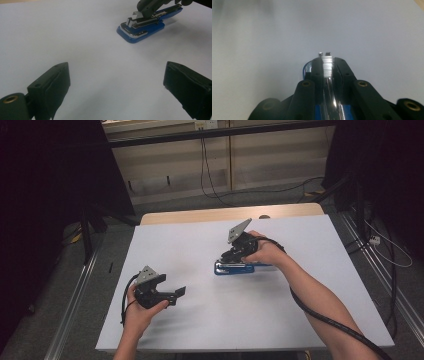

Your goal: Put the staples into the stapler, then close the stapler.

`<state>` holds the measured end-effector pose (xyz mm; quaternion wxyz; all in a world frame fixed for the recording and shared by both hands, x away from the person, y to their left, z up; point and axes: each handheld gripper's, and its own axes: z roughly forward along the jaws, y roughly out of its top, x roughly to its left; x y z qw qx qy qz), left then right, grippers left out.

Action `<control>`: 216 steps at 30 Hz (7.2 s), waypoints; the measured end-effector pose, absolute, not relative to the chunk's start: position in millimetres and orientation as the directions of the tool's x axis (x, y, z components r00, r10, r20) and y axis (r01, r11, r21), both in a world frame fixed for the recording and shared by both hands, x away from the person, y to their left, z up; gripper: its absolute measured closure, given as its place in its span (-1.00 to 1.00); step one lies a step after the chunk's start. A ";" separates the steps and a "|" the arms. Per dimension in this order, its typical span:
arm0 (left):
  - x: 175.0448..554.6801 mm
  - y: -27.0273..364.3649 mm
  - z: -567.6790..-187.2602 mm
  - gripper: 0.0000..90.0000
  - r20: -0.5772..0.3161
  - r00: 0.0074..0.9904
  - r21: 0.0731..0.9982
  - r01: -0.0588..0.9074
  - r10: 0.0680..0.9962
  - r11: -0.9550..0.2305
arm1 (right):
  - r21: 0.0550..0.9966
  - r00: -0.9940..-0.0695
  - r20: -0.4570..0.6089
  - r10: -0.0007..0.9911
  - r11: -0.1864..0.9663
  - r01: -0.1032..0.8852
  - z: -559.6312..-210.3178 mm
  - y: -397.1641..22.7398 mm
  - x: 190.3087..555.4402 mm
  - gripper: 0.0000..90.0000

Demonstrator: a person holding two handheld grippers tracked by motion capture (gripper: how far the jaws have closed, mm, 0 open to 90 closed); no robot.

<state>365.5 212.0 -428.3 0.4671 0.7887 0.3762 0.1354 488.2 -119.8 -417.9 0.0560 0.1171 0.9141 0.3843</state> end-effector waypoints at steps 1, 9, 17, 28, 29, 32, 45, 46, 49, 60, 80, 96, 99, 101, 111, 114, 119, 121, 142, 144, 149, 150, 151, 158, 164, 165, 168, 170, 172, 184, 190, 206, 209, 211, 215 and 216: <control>365.5 212.2 -428.3 -0.84 -0.138 0.680 0.838 0.468 0.720 -0.281 | 0.716 -0.967 -0.010 0.255 0.677 0.171 -418.1 -119.7 488.2 0.76; 365.9 212.5 -428.4 -0.84 -0.133 0.681 0.838 0.466 0.720 -0.285 | 0.715 -0.969 -0.017 0.246 0.680 0.160 -419.2 -118.6 488.9 0.76; 365.9 212.6 -428.5 -0.84 -0.140 0.677 0.840 0.467 0.723 -0.275 | 0.711 -0.970 -0.019 0.241 0.686 0.156 -422.4 -117.3 489.1 0.76; 366.3 212.5 -428.7 -0.84 -0.140 0.677 0.839 0.468 0.723 -0.276 | 0.710 -0.972 -0.025 0.232 0.689 0.146 -423.1 -116.8 489.7 0.76; 366.3 212.5 -428.7 -0.84 -0.141 0.676 0.839 0.469 0.723 -0.275 | 0.710 -0.972 -0.024 0.232 0.689 0.147 -423.2 -116.8 489.8 0.76; 366.3 212.4 -428.8 -0.84 -0.141 0.677 0.839 0.468 0.722 -0.276 | 0.709 -0.972 -0.025 0.232 0.690 0.146 -423.2 -116.5 489.8 0.76; 366.7 212.7 -428.8 -0.84 -0.142 0.676 0.839 0.469 0.723 -0.274 | 0.709 -0.973 -0.030 0.228 0.691 0.140 -424.2 -115.4 490.1 0.76; 366.7 212.7 -428.8 -0.84 -0.142 0.677 0.839 0.469 0.723 -0.275 | 0.710 -0.973 -0.029 0.230 0.690 0.142 -424.4 -115.2 490.2 0.76; 366.8 213.1 -428.7 -0.84 -0.140 0.678 0.840 0.467 0.722 -0.276 | 0.711 -0.973 -0.027 0.228 0.688 0.142 -425.4 -115.2 490.7 0.76; 366.7 212.9 -428.7 -0.84 -0.141 0.676 0.839 0.469 0.723 -0.275 | 0.712 -0.974 -0.031 0.226 0.689 0.137 -425.9 -115.1 490.7 0.76; 367.0 213.7 -428.3 -0.84 -0.136 0.675 0.840 0.466 0.725 -0.277 | 0.708 -0.976 -0.042 0.215 0.695 0.122 -426.3 -114.5 490.4 0.76; 366.8 214.5 -428.0 -0.84 -0.142 0.672 0.841 0.469 0.727 -0.269 | 0.708 -0.977 -0.040 0.209 0.696 0.120 -425.5 -113.5 491.1 0.76; 366.8 214.5 -427.8 -0.84 -0.140 0.673 0.842 0.467 0.726 -0.271 | 0.709 -0.978 -0.041 0.205 0.696 0.116 -425.6 -113.7 491.5 0.76; 366.7 214.5 -427.9 -0.84 -0.142 0.673 0.842 0.468 0.726 -0.269 | 0.709 -0.978 -0.040 0.206 0.696 0.118 -425.7 -113.8 491.5 0.76; 366.6 214.9 -427.4 -0.84 -0.135 0.672 0.842 0.466 0.728 -0.273 | 0.707 -0.978 -0.035 0.207 0.696 0.122 -423.6 -116.3 490.6 0.76; 366.5 215.2 -427.3 -0.84 -0.134 0.672 0.842 0.465 0.729 -0.274 | 0.707 -0.977 -0.040 0.209 0.697 0.120 -424.5 -115.3 490.8 0.76; 366.6 215.6 -427.4 -0.84 -0.134 0.672 0.842 0.465 0.728 -0.273 | 0.705 -0.977 -0.040 0.210 0.699 0.121 -426.4 -114.8 491.2 0.76; 366.6 215.8 -427.3 -0.84 -0.134 0.671 0.843 0.464 0.729 -0.272 | 0.705 -0.977 -0.039 0.210 0.699 0.122 -426.4 -114.7 491.3 0.76; 367.0 214.6 -427.3 -0.84 -0.134 0.672 0.843 0.464 0.729 -0.273 | 0.738 -0.960 -0.015 0.280 0.651 0.178 -423.7 -121.2 489.7 0.32; 366.9 213.3 -427.1 -0.84 -0.138 0.671 0.845 0.463 0.729 -0.266 | 0.749 -0.955 -0.010 0.297 0.635 0.189 -422.2 -125.2 487.7 0.26; 367.7 210.2 -427.7 -0.84 -0.141 0.674 0.841 0.468 0.725 -0.272 | 0.760 -0.937 -0.006 0.350 0.610 0.223 -419.6 -137.4 481.3 0.06; 367.9 209.5 -427.8 -0.84 -0.139 0.676 0.839 0.468 0.723 -0.277 | 0.763 -0.931 -0.004 0.364 0.603 0.232 -419.4 -140.1 480.0 0.01; 367.9 208.4 -428.0 -0.84 -0.141 0.674 0.840 0.469 0.726 -0.272 | 0.765 -0.929 -0.003 0.370 0.599 0.236 -419.1 -143.0 478.5 0.01; 370.6 204.7 -428.9 -0.84 -0.140 0.675 0.840 0.469 0.725 -0.274 | 0.770 -0.900 0.006 0.435 0.573 0.282 -419.7 -161.9 468.2 -0.23; 373.1 198.1 -430.3 -0.83 -0.134 0.687 0.835 0.467 0.714 -0.292 | 0.771 -0.872 -0.005 0.489 0.557 0.308 -418.5 -178.1 459.0 -0.38; 373.3 197.4 -430.3 -0.83 -0.134 0.688 0.834 0.467 0.713 -0.294 | 0.772 -0.869 -0.006 0.496 0.554 0.311 -418.3 -180.3 457.3 -0.39; 373.9 194.9 -431.2 -0.83 -0.136 0.689 0.832 0.470 0.712 -0.295 | 0.772 -0.855 -0.008 0.518 0.547 0.324 -417.7 -186.9 453.4 -0.44; 374.8 193.8 -431.5 -0.82 -0.136 0.688 0.832 0.470 0.713 -0.295 | 0.773 -0.849 -0.013 0.528 0.544 0.327 -417.8 -190.8 451.2 -0.46; 375.6 192.3 -431.9 -0.82 -0.138 0.690 0.830 0.472 0.710 -0.297 | 0.773 -0.840 -0.012 0.543 0.538 0.337 -418.2 -194.2 449.3 -0.49; 379.1 181.8 -431.5 -0.83 -0.138 0.706 0.831 0.464 0.694 -0.307 | 0.778 -0.805 -0.013 0.593 0.512 0.364 -418.0 -212.2 435.6 -0.56; 383.9 177.0 -429.8 -0.83 -0.142 0.708 0.835 0.461 0.692 -0.301 | 0.779 -0.785 -0.023 0.618 0.504 0.374 -419.1 -222.7 427.4 -0.60; 391.4 165.1 -432.8 -0.53 -0.146 0.721 0.836 0.456 0.677 -0.305 | 0.785 -0.719 -0.054 0.693 0.474 0.398 -420.7 -245.7 408.1 -0.63; 392.3 164.1 -433.6 -0.39 -0.137 0.729 0.835 0.449 0.671 -0.317 | 0.791 -0.706 -0.053 0.707 0.461 0.402 -421.7 -250.3 403.8 -0.63; 392.4 162.3 -434.3 -0.23 -0.134 0.733 0.835 0.446 0.667 -0.322 | 0.787 -0.698 -0.054 0.714 0.460 0.411 -422.8 -253.2 401.4 -0.63; 393.1 159.5 -435.2 -0.01 -0.128 0.731 0.839 0.440 0.670 -0.320 | 0.788 -0.685 -0.053 0.727 0.452 0.419 -425.1 -259.3 396.9 -0.63; 393.7 159.2 -435.3 0.03 -0.125 0.732 0.840 0.438 0.670 -0.321 | 0.790 -0.681 -0.052 0.730 0.447 0.420 -425.5 -261.1 395.8 -0.63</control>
